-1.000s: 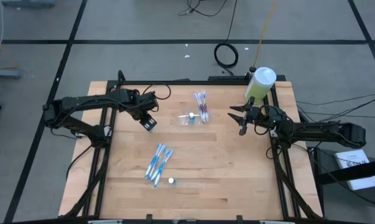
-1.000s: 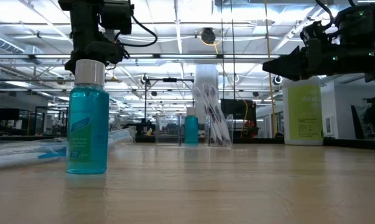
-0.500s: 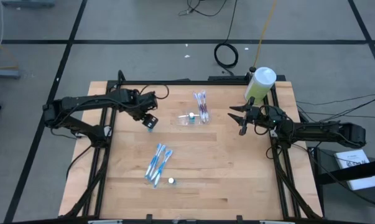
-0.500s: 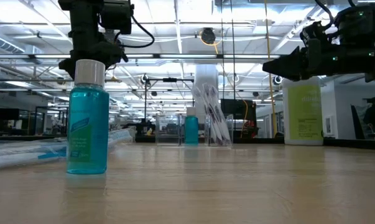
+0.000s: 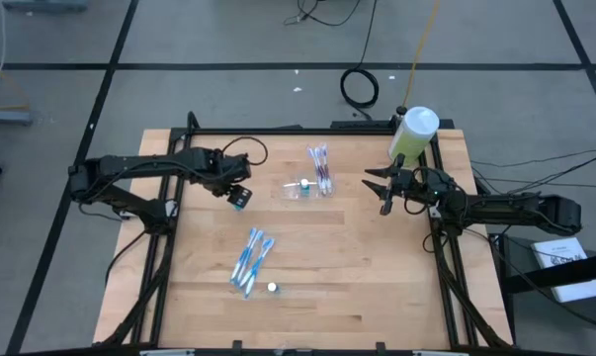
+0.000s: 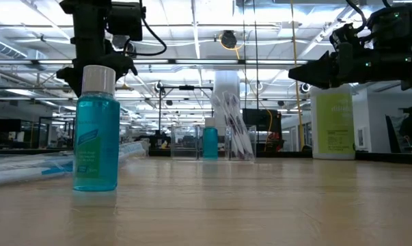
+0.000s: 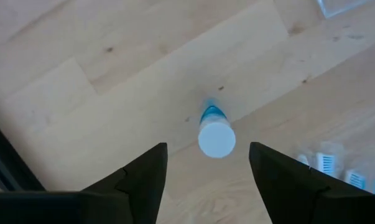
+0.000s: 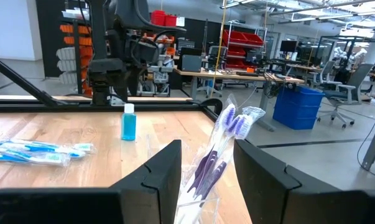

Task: Pick & Place toothbrushing station
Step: Put the top blue mouthwash into the transparent organizer

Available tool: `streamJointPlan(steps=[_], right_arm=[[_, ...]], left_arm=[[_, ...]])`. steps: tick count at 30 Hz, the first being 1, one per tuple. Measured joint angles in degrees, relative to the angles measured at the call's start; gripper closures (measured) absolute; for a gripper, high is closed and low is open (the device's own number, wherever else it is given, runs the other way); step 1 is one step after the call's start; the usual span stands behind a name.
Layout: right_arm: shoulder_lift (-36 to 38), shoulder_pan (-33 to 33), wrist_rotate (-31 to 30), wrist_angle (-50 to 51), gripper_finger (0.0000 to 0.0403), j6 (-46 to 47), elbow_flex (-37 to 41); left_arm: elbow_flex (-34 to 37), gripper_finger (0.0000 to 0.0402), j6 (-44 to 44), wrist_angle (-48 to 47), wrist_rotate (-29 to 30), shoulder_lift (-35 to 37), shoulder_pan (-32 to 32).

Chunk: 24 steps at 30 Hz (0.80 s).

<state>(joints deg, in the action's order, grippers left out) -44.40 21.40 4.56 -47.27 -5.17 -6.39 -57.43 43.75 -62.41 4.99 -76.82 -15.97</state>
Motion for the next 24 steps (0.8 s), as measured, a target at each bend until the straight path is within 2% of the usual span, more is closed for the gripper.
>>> streamJointPlan(steps=[24], right_arm=[[-0.02, -0.02, 0.00, 0.46, 0.0261, 0.66, 0.00]], left_arm=[[0.09, 0.0165, -1.46, 2.08, -1.93, -6.47, 0.72]])
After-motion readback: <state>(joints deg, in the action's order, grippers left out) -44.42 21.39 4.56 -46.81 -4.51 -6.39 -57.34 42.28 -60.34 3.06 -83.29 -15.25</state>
